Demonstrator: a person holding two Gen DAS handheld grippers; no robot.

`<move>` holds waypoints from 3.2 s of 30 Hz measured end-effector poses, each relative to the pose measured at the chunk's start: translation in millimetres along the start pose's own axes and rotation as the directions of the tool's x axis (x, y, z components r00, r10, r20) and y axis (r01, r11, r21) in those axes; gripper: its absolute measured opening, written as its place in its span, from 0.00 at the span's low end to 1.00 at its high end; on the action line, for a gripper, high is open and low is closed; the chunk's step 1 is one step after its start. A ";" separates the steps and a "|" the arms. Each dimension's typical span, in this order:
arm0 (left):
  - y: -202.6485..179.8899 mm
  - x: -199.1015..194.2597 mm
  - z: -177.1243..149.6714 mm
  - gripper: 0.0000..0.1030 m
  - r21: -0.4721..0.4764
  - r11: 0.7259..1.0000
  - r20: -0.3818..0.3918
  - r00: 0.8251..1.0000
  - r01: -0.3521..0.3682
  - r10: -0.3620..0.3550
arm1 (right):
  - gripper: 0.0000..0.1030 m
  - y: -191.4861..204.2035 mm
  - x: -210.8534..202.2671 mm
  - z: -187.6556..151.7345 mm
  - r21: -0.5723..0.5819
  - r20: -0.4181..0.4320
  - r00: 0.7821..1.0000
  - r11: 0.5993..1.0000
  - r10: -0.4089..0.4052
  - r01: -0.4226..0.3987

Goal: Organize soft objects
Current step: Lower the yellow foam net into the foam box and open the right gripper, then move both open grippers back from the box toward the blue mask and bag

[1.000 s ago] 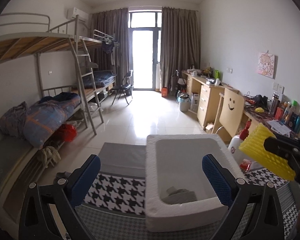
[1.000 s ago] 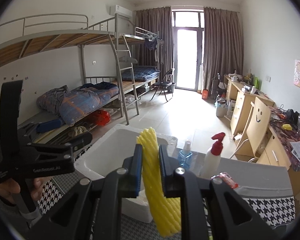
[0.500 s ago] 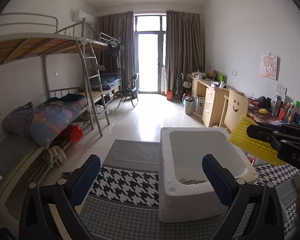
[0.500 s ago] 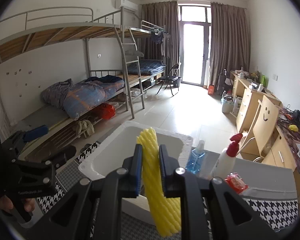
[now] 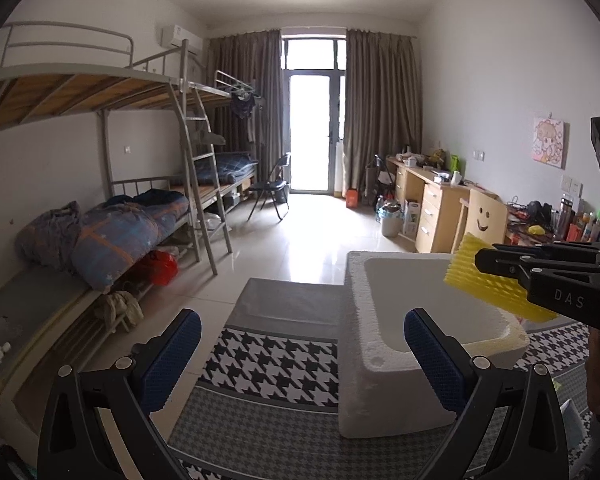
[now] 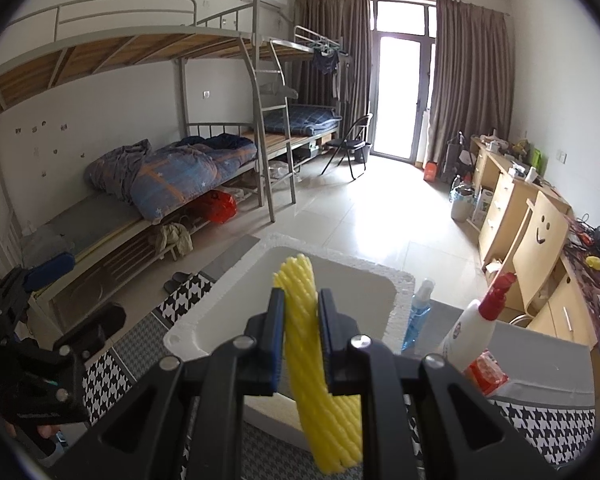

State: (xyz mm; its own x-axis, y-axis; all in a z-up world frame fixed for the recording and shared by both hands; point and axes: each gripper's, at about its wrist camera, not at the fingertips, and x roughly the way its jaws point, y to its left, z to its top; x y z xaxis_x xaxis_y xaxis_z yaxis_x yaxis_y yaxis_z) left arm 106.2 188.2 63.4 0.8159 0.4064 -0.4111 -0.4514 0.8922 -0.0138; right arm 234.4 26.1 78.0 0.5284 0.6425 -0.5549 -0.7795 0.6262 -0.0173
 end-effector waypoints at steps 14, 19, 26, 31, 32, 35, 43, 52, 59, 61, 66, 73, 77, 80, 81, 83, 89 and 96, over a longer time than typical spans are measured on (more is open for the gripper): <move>12.0 -2.2 -17.3 0.99 -0.027 0.999 -0.009 1.000 0.020 -0.020 | 0.19 -5.5 33.0 0.1 0.022 -0.084 0.996 1.000 0.024 -0.022; 12.6 -2.3 -20.5 0.99 -0.023 0.999 -0.015 0.999 0.036 -0.036 | 0.19 -4.7 44.6 -1.9 0.029 -0.126 0.990 0.998 0.059 -0.056; 11.2 -3.4 -22.0 0.99 -0.022 0.999 -0.019 0.999 0.040 -0.041 | 0.64 -0.5 51.6 -6.5 0.011 -0.154 0.986 0.998 0.056 -0.055; 9.6 0.8 -23.8 0.99 -0.027 0.999 -0.047 0.998 0.047 -0.049 | 0.65 -3.7 50.1 -8.2 0.020 -0.145 0.988 0.998 0.060 -0.057; 9.1 1.5 -24.3 0.99 -0.026 0.999 -0.051 0.998 0.045 -0.046 | 0.65 -4.8 51.2 -8.3 0.027 -0.150 0.987 0.998 0.061 -0.057; 5.0 2.4 -24.5 0.99 -0.013 0.999 -0.060 0.997 0.049 -0.049 | 0.68 -5.9 52.7 -9.6 0.037 -0.156 0.986 0.998 0.061 -0.056; 4.4 2.7 -27.2 0.99 -0.014 0.999 -0.073 0.996 0.042 -0.043 | 0.75 -10.8 42.4 -2.8 0.067 -0.120 0.991 0.996 0.066 -0.058; -6.2 -1.0 -29.0 0.99 -0.008 0.996 -0.075 0.993 0.086 -0.086 | 0.76 -16.2 21.7 -8.2 0.060 -0.088 0.995 0.997 0.045 -0.039; -18.4 0.4 -28.5 0.99 0.011 0.993 -0.087 0.989 0.118 -0.117 | 0.76 -26.1 12.6 -22.2 0.055 -0.090 0.995 0.998 0.032 -0.027; -21.3 -0.6 -28.1 0.99 0.014 0.992 -0.084 0.989 0.124 -0.123 | 0.76 -27.4 9.1 -25.7 0.060 -0.090 0.995 0.998 0.035 -0.029; -23.7 -0.8 -28.9 0.99 0.016 0.991 -0.091 0.987 0.135 -0.133 | 0.76 -24.8 2.0 -33.5 0.001 -0.069 0.998 1.000 -0.016 0.017; -24.2 0.6 -30.3 0.99 0.013 0.991 -0.098 0.986 0.134 -0.132 | 0.63 -18.4 7.4 -42.0 -0.041 -0.106 0.994 0.999 0.021 -0.026; -24.4 2.2 -31.0 0.99 0.007 0.991 -0.102 0.986 0.133 -0.132 | 0.30 -17.0 9.6 -42.8 -0.046 -0.130 0.990 0.997 0.055 -0.062; -22.5 2.8 -31.7 0.99 0.003 0.991 -0.105 0.986 0.130 -0.129 | 0.19 -12.0 13.4 -37.4 -0.054 -0.133 0.990 0.997 0.050 -0.057; -21.4 2.0 -32.2 0.99 0.003 0.991 -0.104 0.986 0.132 -0.131 | 0.18 -11.8 16.7 -34.5 -0.049 -0.133 0.990 0.997 0.045 -0.051; -21.6 2.1 -32.0 0.99 0.003 0.992 -0.103 0.987 0.128 -0.127 | 0.18 -12.2 21.2 -29.5 -0.041 -0.131 0.990 0.998 0.047 -0.053; -19.0 2.1 -31.9 0.99 0.004 0.990 -0.095 0.985 0.143 -0.142 | 0.26 -12.2 16.4 -21.8 -0.040 -0.061 0.997 0.998 0.037 -0.039; -17.6 -1.8 -29.4 0.99 -0.014 0.987 -0.079 0.984 0.160 -0.161 | 0.67 -20.1 -2.8 -22.6 0.000 -0.012 1.000 1.000 0.029 -0.029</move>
State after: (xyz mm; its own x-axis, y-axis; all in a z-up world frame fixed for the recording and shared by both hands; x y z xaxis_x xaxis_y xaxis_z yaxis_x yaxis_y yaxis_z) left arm 102.0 166.0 37.6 0.8467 0.2408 -0.4745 -0.3197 0.9430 -0.0920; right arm 241.0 1.7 61.1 0.5019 0.6549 -0.5650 -0.7942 0.6077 -0.0012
